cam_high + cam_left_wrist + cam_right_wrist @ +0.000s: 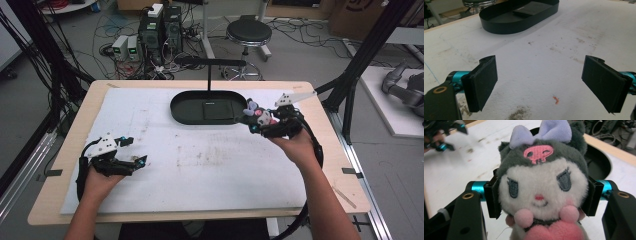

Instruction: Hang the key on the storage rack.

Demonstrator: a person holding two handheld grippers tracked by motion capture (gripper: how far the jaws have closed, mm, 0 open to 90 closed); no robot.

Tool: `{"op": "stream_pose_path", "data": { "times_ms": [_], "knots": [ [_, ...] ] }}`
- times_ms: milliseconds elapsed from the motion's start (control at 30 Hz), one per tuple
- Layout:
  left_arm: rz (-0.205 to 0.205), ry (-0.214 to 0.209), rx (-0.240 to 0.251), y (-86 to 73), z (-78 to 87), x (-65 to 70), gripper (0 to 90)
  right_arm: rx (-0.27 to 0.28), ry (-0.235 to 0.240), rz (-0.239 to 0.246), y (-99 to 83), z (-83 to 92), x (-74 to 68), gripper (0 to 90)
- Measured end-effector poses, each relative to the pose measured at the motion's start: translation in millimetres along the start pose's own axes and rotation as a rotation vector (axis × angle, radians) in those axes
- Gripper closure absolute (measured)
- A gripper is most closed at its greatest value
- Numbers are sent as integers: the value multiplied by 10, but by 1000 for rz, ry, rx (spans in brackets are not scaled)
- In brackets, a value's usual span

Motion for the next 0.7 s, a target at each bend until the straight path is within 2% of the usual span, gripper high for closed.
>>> {"op": "stream_pose_path", "data": {
  "times_ms": [300, 467, 600, 700],
  "knots": [
    [-8, 0, -5, 9, -9, 3, 133, 1, -62, -88, 394, -110, 344, 337],
    [-12, 10, -13, 5, -17, 1, 133, 16, -81, -111, 595, -215, 460, 336],
    [-9, 8, -6, 12, -9, 2, 133, 4, -108, -128, 715, -334, 538, 336],
    [-8, 7, -7, 10, -10, -1, 133, 23, -119, -146, 812, -399, 611, 336]
  ]
}}
Point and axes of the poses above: each handheld gripper's, and its own axes: z roughly backward along the jaws, y roughly out of its top, x roughly to its right, the point moved 6 cm from there along -z, roughly forward along the jaws, and after that the axes turned 7 degrees about -z, right-handed, at the moved point
